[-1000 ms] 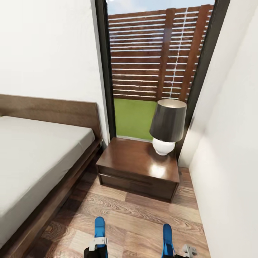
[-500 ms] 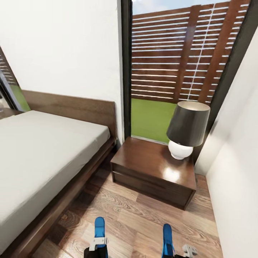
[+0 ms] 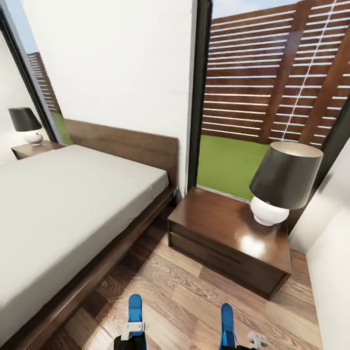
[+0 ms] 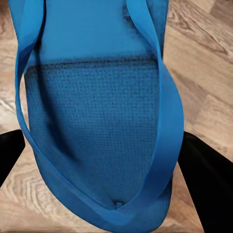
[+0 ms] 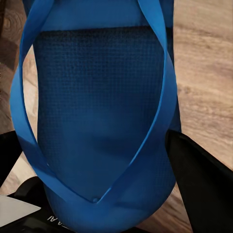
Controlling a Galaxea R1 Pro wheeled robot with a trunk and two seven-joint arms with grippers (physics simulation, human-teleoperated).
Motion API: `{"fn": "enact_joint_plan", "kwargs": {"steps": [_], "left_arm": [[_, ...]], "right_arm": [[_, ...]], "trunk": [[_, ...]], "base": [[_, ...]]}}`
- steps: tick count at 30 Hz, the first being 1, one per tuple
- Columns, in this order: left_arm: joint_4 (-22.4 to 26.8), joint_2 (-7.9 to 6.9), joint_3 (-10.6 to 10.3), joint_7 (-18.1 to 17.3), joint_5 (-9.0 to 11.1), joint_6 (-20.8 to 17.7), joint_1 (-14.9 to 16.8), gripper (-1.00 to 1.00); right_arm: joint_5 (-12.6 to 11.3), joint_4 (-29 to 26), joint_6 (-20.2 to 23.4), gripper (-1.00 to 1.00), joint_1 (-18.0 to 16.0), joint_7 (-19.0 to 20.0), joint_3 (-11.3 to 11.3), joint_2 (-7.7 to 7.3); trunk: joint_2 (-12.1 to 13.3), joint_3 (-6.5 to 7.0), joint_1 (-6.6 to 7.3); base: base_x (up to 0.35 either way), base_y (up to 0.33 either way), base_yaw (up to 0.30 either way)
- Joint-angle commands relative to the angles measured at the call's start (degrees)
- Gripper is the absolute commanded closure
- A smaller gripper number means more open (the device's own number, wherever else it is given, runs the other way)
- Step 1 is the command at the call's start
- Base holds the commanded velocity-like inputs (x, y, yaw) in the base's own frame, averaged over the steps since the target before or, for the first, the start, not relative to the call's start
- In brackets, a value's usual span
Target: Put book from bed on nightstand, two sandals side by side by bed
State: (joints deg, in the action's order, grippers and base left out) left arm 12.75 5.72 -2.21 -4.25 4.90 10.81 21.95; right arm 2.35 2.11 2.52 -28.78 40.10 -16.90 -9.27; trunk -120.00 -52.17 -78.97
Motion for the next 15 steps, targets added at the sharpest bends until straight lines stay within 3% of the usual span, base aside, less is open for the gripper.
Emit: {"fn": "enact_joint_plan", "kwargs": {"steps": [1,15], "left_arm": [[-0.10,-0.01,-0.17,-0.41,0.46,0.18,0.04,1.00],[-0.10,-0.01,-0.17,-0.43,0.48,0.18,0.03,1.00]], "right_arm": [[0.20,0.09,0.29,1.00,-0.05,0.24,-0.50,-0.04],[0.20,0.09,0.29,1.00,-0.05,0.24,-0.50,-0.04]], "trunk": [[-0.02,-0.05,0.01],[-0.02,-0.05,0.01]], "base": [[0.000,0.000,0.289],[0.000,0.000,0.288]]}}
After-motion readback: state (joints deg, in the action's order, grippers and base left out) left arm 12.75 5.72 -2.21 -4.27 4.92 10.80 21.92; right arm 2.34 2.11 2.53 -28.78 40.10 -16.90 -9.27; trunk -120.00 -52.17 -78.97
